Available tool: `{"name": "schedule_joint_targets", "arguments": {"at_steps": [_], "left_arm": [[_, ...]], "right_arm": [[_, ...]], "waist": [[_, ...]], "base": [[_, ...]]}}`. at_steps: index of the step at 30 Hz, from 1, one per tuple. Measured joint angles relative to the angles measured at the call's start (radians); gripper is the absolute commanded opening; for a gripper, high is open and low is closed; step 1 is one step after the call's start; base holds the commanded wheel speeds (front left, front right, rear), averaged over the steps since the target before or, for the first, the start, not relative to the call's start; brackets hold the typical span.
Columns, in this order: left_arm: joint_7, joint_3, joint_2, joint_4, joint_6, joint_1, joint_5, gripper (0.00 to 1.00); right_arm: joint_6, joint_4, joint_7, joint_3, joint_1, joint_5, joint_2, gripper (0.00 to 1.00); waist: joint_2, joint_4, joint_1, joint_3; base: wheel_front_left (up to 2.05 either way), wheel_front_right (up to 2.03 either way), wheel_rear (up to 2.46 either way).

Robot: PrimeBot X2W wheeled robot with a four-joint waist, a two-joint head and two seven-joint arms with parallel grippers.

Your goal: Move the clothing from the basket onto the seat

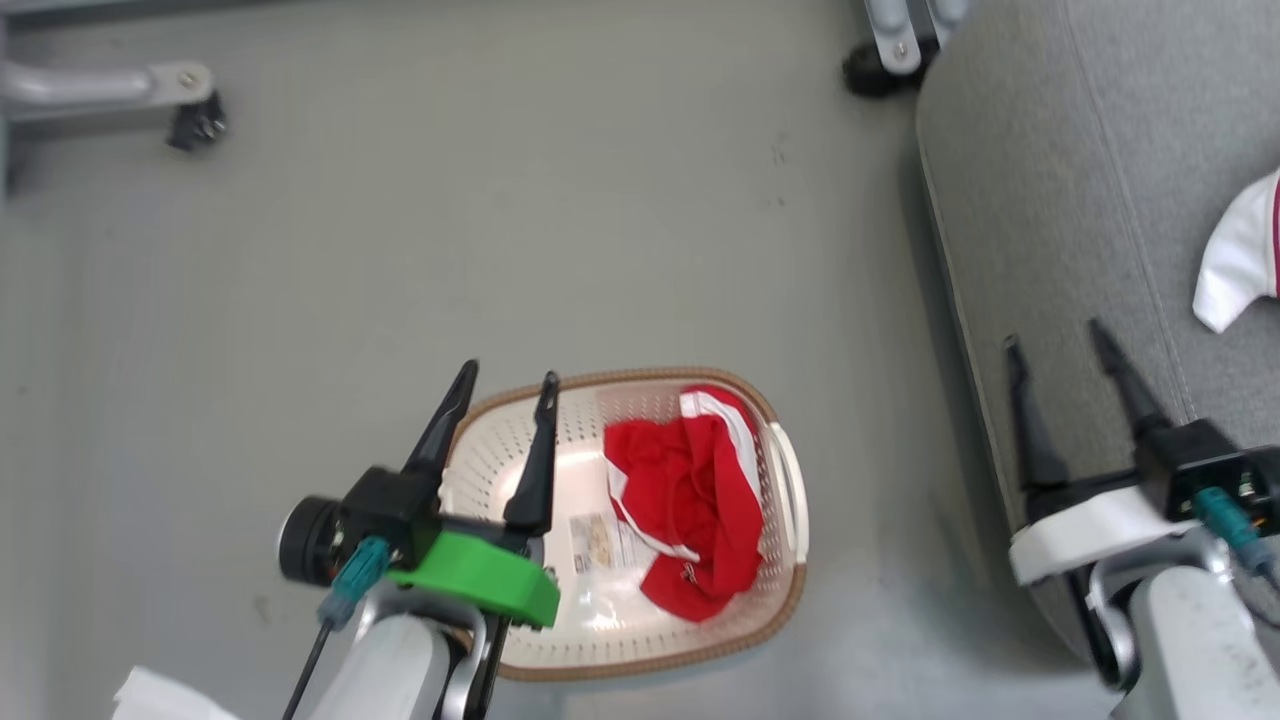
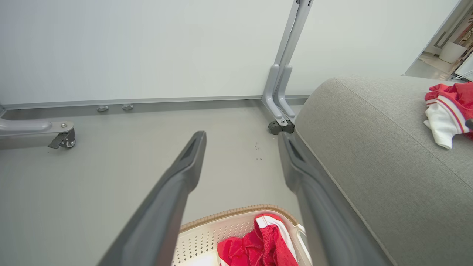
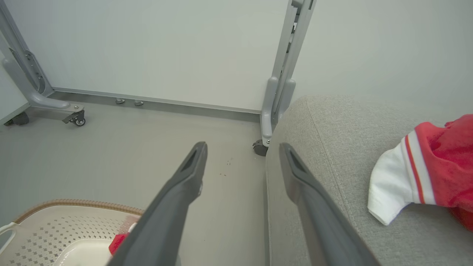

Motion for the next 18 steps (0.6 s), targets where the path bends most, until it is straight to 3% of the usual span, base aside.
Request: {"name": "schedule_joint_targets", "arguments": {"at_steps": [9,18], "left_arm": [[0.000,0.184,-0.039,-0.098,-0.021,0.241,0.137,1.00],[0.000,0.310,-0.068,-0.200,-0.066,0.409,0.156,1.00]], "right_arm": [[0.000,-0.045,0.000,0.140,0.124,0.054,0.009,1.00],[0.000,-0.086,0.000,0.142,0.258,0.066,0.035,1.00]], "waist": [[0.0000,0.070,0.0000,-0.200],[0.0000,0.100,0.0000,-0.359]], "base": [[0.00,0.00,0.00],[0.00,0.00,0.00]]}}
